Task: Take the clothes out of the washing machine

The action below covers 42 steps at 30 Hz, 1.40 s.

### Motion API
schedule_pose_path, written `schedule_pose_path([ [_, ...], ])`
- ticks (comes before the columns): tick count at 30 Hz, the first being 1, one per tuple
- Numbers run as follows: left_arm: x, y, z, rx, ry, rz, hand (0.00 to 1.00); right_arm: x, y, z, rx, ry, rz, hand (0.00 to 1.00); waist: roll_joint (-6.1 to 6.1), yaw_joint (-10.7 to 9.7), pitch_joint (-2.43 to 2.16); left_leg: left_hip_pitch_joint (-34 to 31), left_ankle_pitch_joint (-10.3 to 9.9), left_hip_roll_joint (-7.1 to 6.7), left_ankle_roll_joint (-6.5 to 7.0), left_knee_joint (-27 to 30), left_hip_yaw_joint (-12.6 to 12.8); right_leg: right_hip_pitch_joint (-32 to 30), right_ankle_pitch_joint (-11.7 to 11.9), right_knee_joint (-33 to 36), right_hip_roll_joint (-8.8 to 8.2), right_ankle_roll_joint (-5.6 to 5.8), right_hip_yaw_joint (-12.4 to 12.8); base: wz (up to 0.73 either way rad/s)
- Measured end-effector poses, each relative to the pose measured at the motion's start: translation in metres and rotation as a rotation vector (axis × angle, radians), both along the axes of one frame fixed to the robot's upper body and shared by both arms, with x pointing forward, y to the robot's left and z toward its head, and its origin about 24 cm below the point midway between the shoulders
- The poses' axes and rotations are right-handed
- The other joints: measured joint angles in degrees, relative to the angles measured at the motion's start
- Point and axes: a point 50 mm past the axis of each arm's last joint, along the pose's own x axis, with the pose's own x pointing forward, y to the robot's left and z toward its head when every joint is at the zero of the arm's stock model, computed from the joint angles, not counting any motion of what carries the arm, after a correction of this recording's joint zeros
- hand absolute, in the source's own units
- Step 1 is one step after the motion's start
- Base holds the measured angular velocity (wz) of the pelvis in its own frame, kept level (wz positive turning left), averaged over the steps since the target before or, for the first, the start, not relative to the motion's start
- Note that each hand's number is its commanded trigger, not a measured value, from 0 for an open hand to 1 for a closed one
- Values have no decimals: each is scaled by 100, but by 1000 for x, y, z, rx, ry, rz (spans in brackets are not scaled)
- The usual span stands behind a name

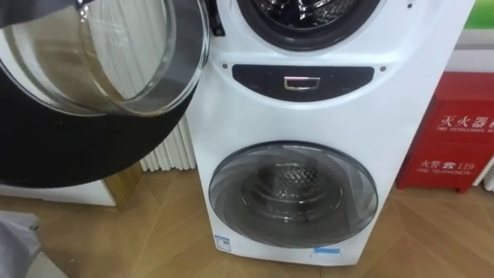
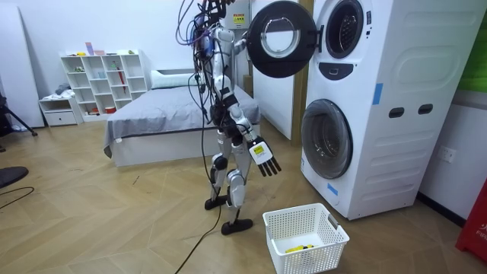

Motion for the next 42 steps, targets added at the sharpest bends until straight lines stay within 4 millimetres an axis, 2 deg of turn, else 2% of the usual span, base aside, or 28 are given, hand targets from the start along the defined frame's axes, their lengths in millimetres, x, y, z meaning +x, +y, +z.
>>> schedule_pose_path([
  [2, 3, -7, -17, -22, 38, -36, 0, 4, 1, -1, 11, -5, 7, 0, -27, -44, -17, -42, 17, -35, 27, 4, -18, -37, 10, 18, -32, 20, -12, 6],
  [4, 7, -24, -48, -57, 118, -96, 0, 11, 6, -2, 19, -6, 37, 0, -25, -142, -16, -70, 35, -65, 54, 4, -46, -54, 51, 42, -58, 53, -23, 6],
  [5, 8, -29, -57, -64, 144, -111, 0, 12, 8, -3, 24, -5, 52, 0, -30, -175, -18, -76, 36, -66, 56, 5, -48, -59, 58, 48, -58, 59, -24, 0],
  [7, 9, -51, -87, -90, 225, -209, 0, 19, 16, -5, 39, -5, 96, 0, -76, -271, -44, -140, 36, -65, 57, 17, -49, -94, 63, 71, -58, 59, -22, 0],
  [10, 14, -74, -104, -112, 277, -280, 0, 28, 20, -5, 43, -17, 129, 0, -108, -396, -48, -237, 38, -64, 59, 48, -46, -175, 84, 97, -58, 55, -15, -1],
  [12, 18, -93, -115, -113, 312, -344, 0, 37, 24, -6, 44, -30, 161, 0, -102, -614, -42, -179, 39, -53, 61, 43, 29, -160, 87, 95, -46, 53, 57, -17],
  [16, 21, -116, -128, -110, 328, -381, 0, 41, 34, -9, 49, -14, 228, 0, -101, -698, -20, -32, 39, -48, 61, -48, 243, -149, 94, 92, -25, 56, 211, -25],
  [17, 21, -120, -130, -96, 335, -392, 0, 42, 36, -9, 52, -14, 236, 0, -104, -704, -17, -29, 39, -49, 61, -49, 263, -154, 96, 89, -24, 59, 228, -7],
  [20, 25, -154, -121, -29, 295, -495, 0, 48, 47, -12, 65, -23, 261, 0, -148, -764, 8, -57, 39, -61, 62, -57, 260, -178, 108, 77, -21, 77, 265, -3],
  [21, 26, -167, -119, 42, 302, -530, 0, 52, 52, -12, 78, -33, 272, 0, -154, -809, 16, -66, 39, -61, 62, -58, 274, -184, 111, 67, -18, 75, 283, -3],
  [24, 32, -190, -119, 148, 338, -592, 0, 66, 62, -13, 112, -53, 307, 0, -126, -1100, 25, -80, 40, -50, 65, -61, 285, -167, 163, -9, -6, 71, 297, -1],
  [29, 36, -201, -112, 142, 317, -642, 0, 63, 68, -16, 142, -39, 301, 0, -122, -1243, 25, -74, 40, -39, 65, -103, 345, -176, 163, -12, 12, 71, 330, -4],
  [31, 43, -208, -102, 159, 298, -676, 0, 63, 68, -17, 147, -39, 300, 0, -107, -1294, 14, -95, 40, -39, 65, -103, 367, -225, 173, -11, 12, 78, 332, -4],
  [34, 57, -224, -73, 207, 226, -733, 0, 63, 68, -17, 138, -36, 293, 0, -45, -1375, -8, -154, 41, -35, 65, -101, 432, -319, 188, -17, 25, 76, 406, -14],
  [35, 58, -227, -69, 216, 217, -745, 0, 63, 67, -16, 137, -37, 292, 0, -27, -1393, -12, -144, 41, -35, 65, -101, 445, -319, 188, -17, 25, 76, 414, -18],
  [38, 62, -234, -56, 228, 176, -783, 0, 65, 67, -16, 129, -40, 293, 0, 57, -1511, 1, -68, 41, -28, 64, -107, 549, -306, 187, -16, 36, 76, 478, -20],
  [40, 62, -238, -60, 191, 187, -827, 0, 66, 67, -16, 132, -37, 293, 0, 60, -1513, 17, 64, 41, -11, 64, -137, 575, -243, 188, -10, 80, 75, 598, -29],
  [42, 59, -237, -71, 180, 213, -846, 0, 66, 67, -16, 133, -35, 289, 0, 49, -1510, 25, 108, 41, -2, 64, -169, 580, -225, 191, -9, 104, 70, 604, -22],
])
